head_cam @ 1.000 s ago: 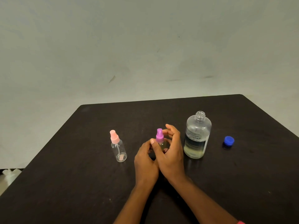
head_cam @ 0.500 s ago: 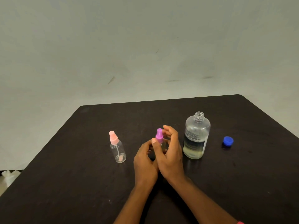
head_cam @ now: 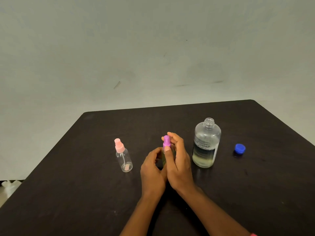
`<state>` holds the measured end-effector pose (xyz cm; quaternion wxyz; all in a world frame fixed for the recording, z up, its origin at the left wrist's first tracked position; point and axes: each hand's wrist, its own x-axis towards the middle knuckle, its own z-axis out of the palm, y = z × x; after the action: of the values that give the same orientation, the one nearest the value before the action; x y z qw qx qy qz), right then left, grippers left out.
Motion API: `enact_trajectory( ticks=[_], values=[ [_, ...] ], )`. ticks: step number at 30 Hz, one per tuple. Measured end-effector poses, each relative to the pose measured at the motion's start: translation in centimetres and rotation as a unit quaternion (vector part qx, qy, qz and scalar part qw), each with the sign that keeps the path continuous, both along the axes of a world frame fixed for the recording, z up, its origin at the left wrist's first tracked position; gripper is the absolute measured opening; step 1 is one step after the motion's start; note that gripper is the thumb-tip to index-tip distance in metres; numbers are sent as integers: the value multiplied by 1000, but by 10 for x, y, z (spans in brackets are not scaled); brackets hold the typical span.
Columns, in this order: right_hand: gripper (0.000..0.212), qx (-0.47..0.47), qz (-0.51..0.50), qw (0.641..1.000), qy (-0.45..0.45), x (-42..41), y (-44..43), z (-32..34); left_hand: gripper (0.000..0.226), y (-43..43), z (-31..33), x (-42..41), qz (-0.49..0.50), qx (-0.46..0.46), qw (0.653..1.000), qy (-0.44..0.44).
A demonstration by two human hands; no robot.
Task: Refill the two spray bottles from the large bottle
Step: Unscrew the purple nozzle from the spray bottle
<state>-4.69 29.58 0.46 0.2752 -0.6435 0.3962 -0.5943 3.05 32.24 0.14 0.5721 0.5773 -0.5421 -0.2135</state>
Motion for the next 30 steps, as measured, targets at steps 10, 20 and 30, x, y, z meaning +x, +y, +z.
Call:
enact_trajectory(
  ticks=[10,20,30],
  values=[
    [43,0,-30,999,-24,0,-2,-2,46,-1,0,0,1,6,1000,11],
    [40,-16,-33,999,-13,1,-4,-2,46,0,1,0,2,12,1000,0],
    [38,-63,-22,996,-65,-6,-4,8,36,-3,-6,2,-4,22,1000,-4]
  ],
)
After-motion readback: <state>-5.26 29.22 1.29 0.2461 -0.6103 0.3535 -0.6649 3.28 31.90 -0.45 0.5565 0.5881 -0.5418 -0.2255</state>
